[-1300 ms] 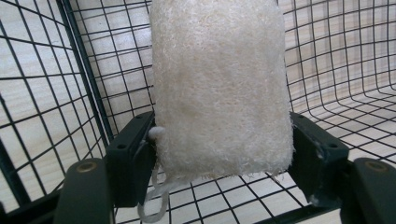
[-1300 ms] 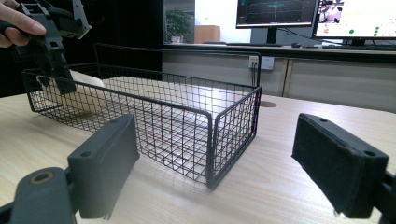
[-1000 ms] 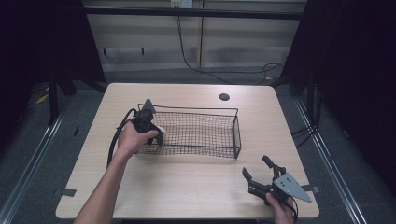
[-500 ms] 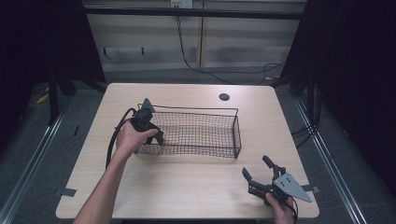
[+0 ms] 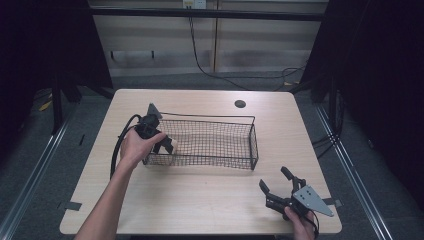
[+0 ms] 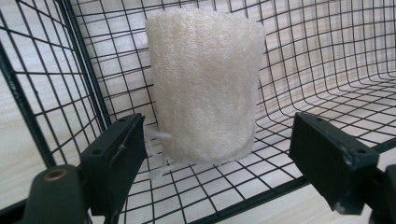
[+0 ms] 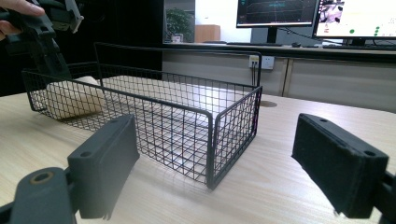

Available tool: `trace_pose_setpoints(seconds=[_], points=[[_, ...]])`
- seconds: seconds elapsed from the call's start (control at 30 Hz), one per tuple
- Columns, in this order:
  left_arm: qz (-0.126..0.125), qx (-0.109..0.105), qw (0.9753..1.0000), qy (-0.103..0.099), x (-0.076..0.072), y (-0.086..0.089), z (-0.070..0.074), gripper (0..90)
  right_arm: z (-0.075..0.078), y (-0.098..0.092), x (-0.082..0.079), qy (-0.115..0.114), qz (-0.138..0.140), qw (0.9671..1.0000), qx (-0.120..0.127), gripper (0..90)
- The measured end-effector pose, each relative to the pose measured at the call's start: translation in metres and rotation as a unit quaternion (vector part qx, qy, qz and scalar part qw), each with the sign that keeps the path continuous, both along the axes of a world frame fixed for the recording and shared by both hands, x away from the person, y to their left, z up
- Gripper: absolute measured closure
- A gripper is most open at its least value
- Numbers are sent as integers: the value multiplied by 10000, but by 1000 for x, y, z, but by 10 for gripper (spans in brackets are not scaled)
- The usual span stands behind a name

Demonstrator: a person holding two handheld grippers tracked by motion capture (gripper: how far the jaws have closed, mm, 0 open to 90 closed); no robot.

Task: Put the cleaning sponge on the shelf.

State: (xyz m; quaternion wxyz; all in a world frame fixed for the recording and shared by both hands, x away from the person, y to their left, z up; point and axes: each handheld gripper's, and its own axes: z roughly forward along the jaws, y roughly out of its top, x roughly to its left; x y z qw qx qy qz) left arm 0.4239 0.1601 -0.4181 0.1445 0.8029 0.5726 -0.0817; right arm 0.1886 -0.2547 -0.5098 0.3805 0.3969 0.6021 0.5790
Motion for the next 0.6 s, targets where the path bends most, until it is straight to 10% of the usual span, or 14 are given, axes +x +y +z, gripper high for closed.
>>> trace_pose_setpoints(seconds=[0.6], points=[[-227, -628, 9961, -575, -10, 17, 20, 183, 0, 0, 0, 10, -4, 10000, 2, 136]])
